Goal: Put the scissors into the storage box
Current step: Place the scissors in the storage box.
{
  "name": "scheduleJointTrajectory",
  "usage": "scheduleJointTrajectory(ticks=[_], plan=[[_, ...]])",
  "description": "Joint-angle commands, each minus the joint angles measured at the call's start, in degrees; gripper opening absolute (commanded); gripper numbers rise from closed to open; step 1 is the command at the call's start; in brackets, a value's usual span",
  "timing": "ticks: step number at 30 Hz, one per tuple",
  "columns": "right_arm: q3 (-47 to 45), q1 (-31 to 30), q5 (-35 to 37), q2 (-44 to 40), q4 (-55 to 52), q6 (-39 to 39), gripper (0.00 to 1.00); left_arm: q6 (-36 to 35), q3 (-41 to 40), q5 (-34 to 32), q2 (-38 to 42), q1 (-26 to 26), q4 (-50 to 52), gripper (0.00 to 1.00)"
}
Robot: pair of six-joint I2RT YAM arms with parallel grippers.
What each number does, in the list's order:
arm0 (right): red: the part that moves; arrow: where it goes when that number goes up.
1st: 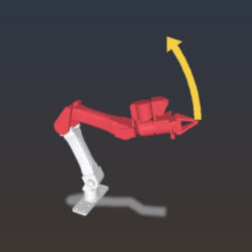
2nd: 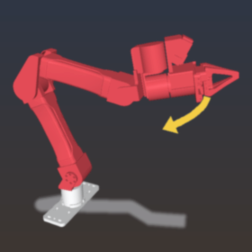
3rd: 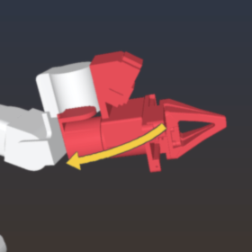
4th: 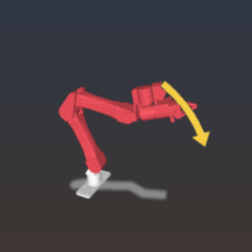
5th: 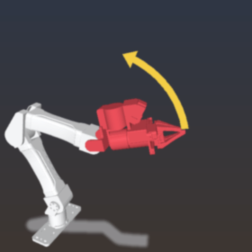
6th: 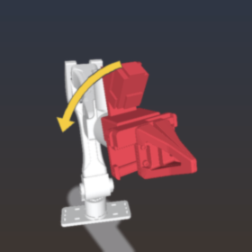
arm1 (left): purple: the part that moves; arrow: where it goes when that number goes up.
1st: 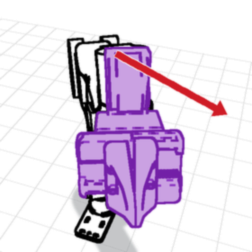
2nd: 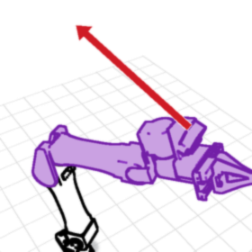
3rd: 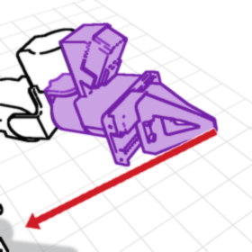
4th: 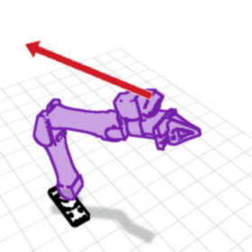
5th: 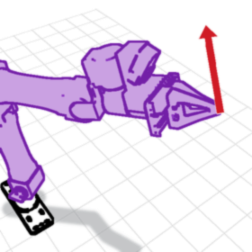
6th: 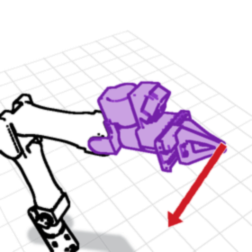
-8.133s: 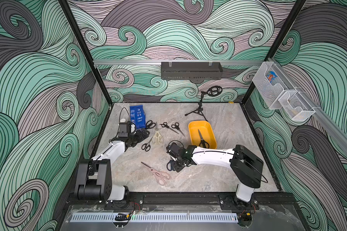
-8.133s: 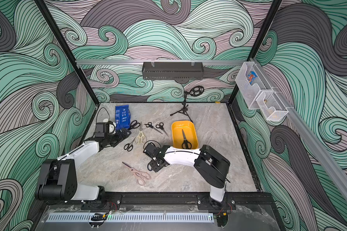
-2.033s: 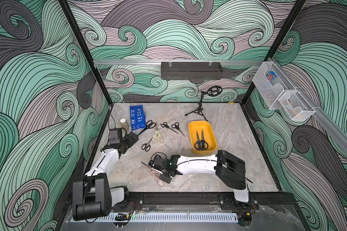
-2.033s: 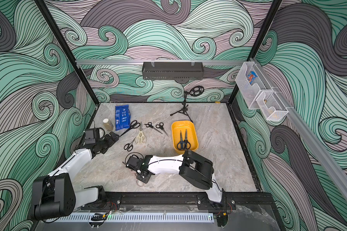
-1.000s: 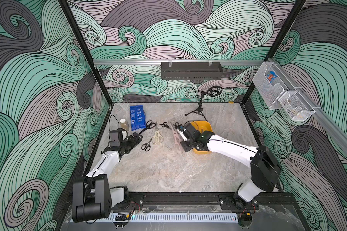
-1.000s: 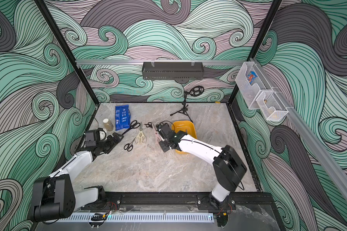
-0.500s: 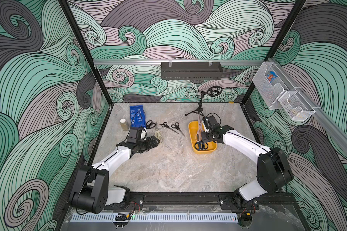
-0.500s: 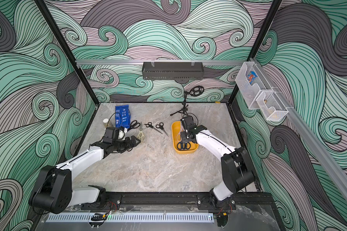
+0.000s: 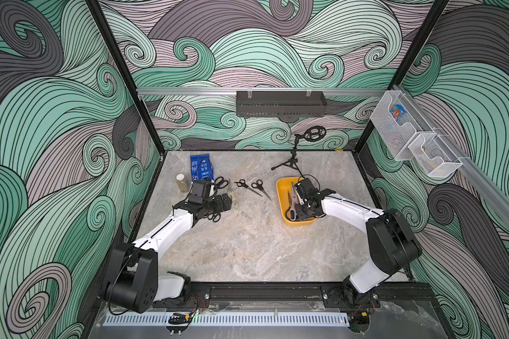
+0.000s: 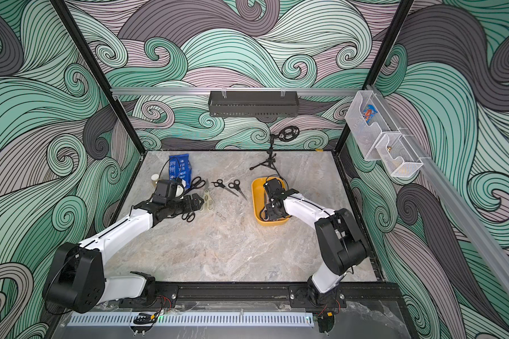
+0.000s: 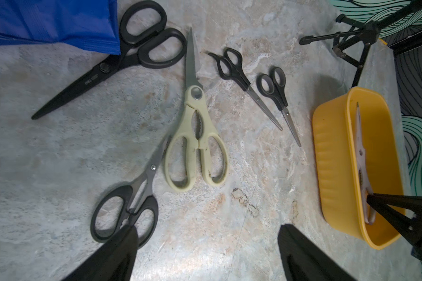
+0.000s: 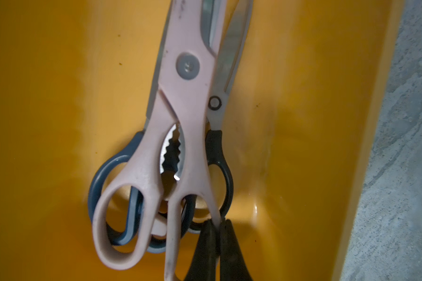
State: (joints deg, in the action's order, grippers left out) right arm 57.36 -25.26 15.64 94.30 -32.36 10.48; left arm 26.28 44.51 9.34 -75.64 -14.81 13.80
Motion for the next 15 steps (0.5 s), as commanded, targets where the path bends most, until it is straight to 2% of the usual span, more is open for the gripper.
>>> scheduleJointTrajectory(ticks=[1,7,8,11,12,15], plan=[[-0.3,0.2,-0.8,1.5,0.1,-0.2,0.00,-2.5,2.0,-3.1,-0.9,-0.2,2.5,0.94],[0.2,0.3,-0.6,2.8,0.1,-0.4,0.00,-4.1,2.6,-4.9,-2.7,-0.2,4.2,0.91],[0.3,0.2,-0.6,2.8,0.1,-0.4,0.03,-4.4,2.7,-5.2,-3.1,-0.2,4.5,0.86],[0.6,0.2,-0.5,1.7,0.1,-0.4,0.22,-5.1,3.3,-5.6,-4.5,-0.2,5.4,0.73],[0.8,0.2,-0.4,1.1,0.1,-0.5,0.25,-5.3,3.6,-5.6,-5.1,-0.2,5.8,0.70],[1.5,0.2,0.9,-0.9,-0.2,-0.8,0.34,-5.6,4.7,-6.1,-7.4,-0.2,6.9,0.66]])
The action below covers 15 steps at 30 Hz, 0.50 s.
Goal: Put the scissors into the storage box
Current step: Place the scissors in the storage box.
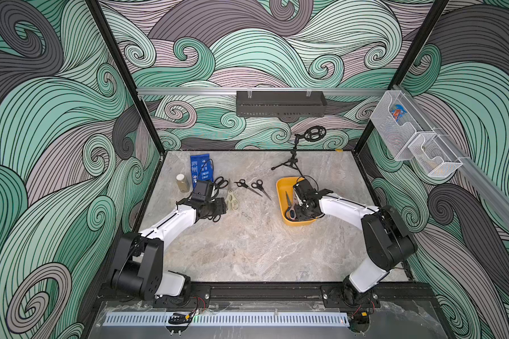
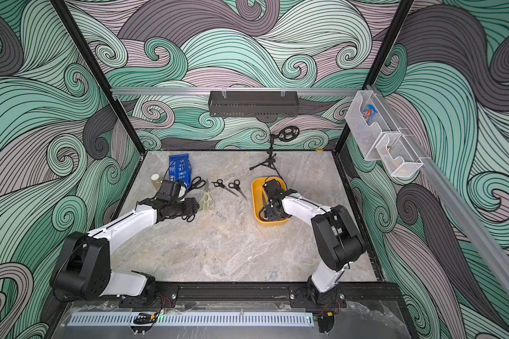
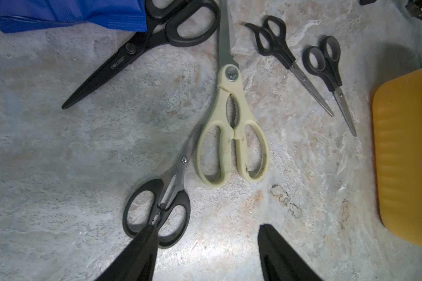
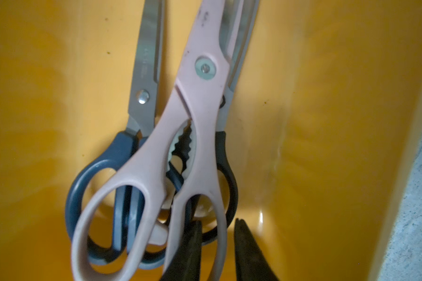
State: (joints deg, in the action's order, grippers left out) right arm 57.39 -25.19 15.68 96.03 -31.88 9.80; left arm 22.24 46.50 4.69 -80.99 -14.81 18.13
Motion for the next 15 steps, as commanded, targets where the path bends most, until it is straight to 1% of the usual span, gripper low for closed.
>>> scheduleJointTrajectory(ticks=[1,2,5,7,9,14,15], plan=[[1.7,0.2,1.5,-3.2,-0.9,-0.3,0.37,-1.6,3.1,-1.7,-2.5,-0.2,2.9,0.66],[2.2,0.2,2.4,-3.9,-1.3,-0.3,0.40,-1.7,3.4,-1.9,-2.9,-0.2,3.1,0.65],[3.9,0.1,4.6,-6.3,-2.0,-0.7,0.45,-1.9,4.1,-2.2,-3.8,-0.2,3.5,0.66],[5.1,0.2,5.0,-8.1,-2.1,-0.8,0.46,-2.2,4.6,-3.0,-4.4,-0.2,3.7,0.66],[6.3,0.2,4.3,-10.0,-2.1,-0.3,0.47,-2.6,5.4,-4.0,-5.2,-0.2,4.2,0.63],[9.1,0.2,-3.1,-12.9,-1.9,1.5,0.49,-4.2,7.9,-4.7,-8.6,-0.2,5.3,0.45],[9.3,0.1,-4.5,-13.1,-1.8,1.8,0.48,-4.3,8.5,-4.6,-9.4,-0.3,5.5,0.44]])
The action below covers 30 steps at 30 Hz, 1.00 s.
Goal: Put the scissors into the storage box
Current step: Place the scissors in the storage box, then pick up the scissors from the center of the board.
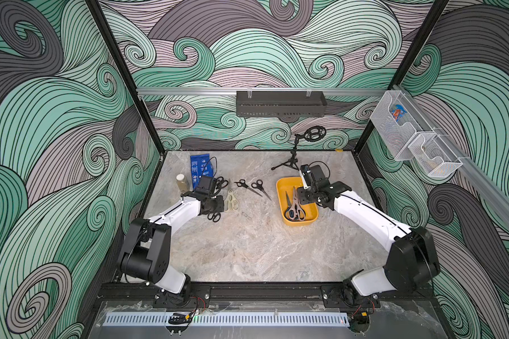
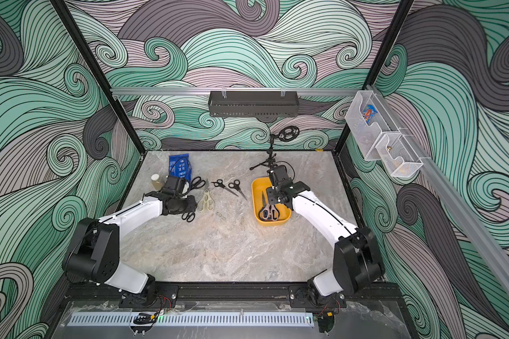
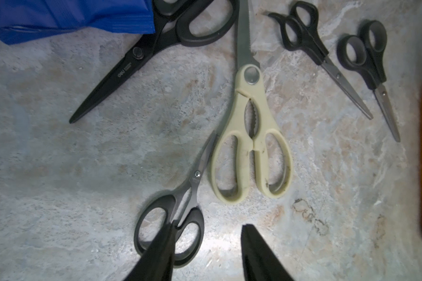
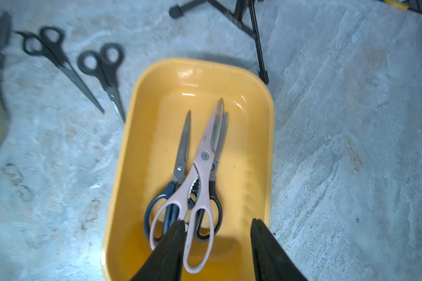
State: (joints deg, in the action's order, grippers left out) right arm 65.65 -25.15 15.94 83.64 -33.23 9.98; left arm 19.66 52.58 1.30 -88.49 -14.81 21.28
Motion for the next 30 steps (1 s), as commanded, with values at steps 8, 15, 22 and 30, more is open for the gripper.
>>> scheduleJointTrajectory(ticks=[8,15,22,30], plan=[[0.6,0.0,-7.8,-0.6,0.0,2.7,0.49,-2.5,5.5,-1.0,-7.6,-1.6,3.3,0.35],[0.4,0.0,-8.3,-0.1,0.2,2.5,0.48,-1.6,8.8,-3.6,-11.2,-3.4,4.4,0.32],[-0.4,0.0,-8.0,0.1,0.2,2.1,0.48,-1.1,9.9,-5.7,-13.8,-4.0,5.3,0.28],[-0.8,0.0,-7.8,0.2,0.4,1.8,0.48,-0.9,10.3,-5.8,-15.3,-4.3,5.3,0.26]])
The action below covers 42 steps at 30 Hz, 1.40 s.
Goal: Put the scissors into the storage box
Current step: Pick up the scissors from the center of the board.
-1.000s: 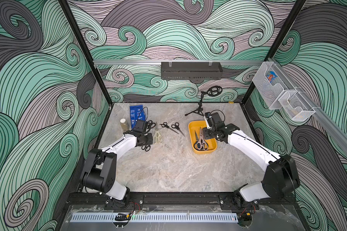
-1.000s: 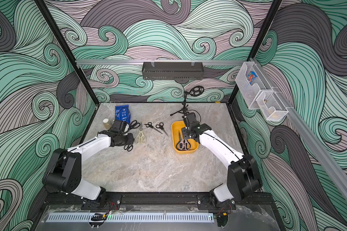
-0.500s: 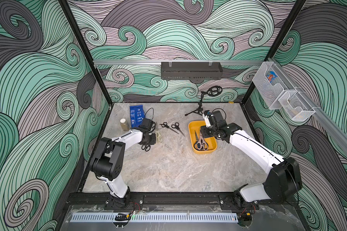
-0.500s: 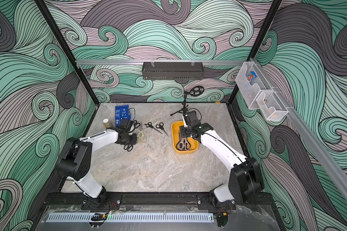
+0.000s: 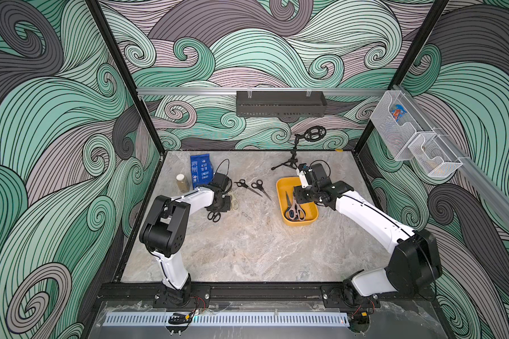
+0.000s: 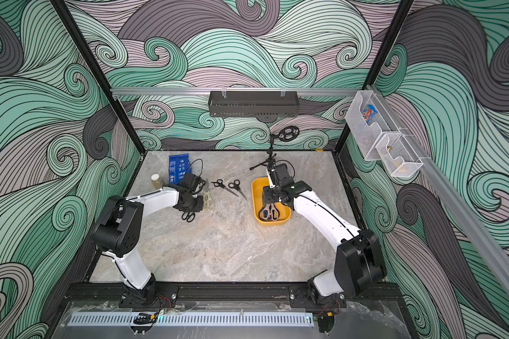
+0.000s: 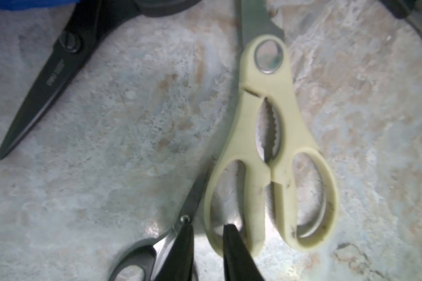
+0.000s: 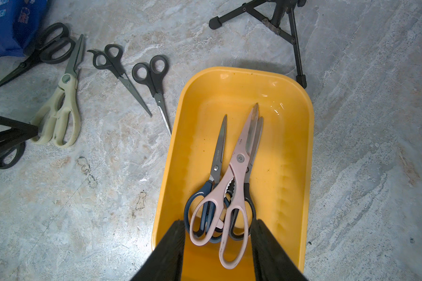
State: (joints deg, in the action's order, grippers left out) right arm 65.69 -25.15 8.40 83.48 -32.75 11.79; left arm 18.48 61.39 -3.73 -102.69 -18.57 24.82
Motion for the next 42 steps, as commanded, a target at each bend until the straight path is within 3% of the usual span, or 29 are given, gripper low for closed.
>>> scheduleJointTrajectory(ticks=[1,19,29,42], plan=[[-0.9,0.1,-0.3,0.4,-0.1,0.0,0.48,0.3,1.5,-0.7,-1.2,-0.7,1.7,0.26],[-2.3,0.0,0.2,0.6,-0.1,-0.2,0.47,0.5,2.4,-1.5,-4.6,-2.3,2.5,0.22],[-2.7,0.0,0.4,-0.4,0.1,-0.3,0.48,-0.1,3.2,-0.1,-6.1,-2.8,3.1,0.00],[-3.6,0.0,-5.5,-4.5,3.9,0.8,0.49,0.8,2.6,0.2,-0.7,-2.7,3.9,0.00]])
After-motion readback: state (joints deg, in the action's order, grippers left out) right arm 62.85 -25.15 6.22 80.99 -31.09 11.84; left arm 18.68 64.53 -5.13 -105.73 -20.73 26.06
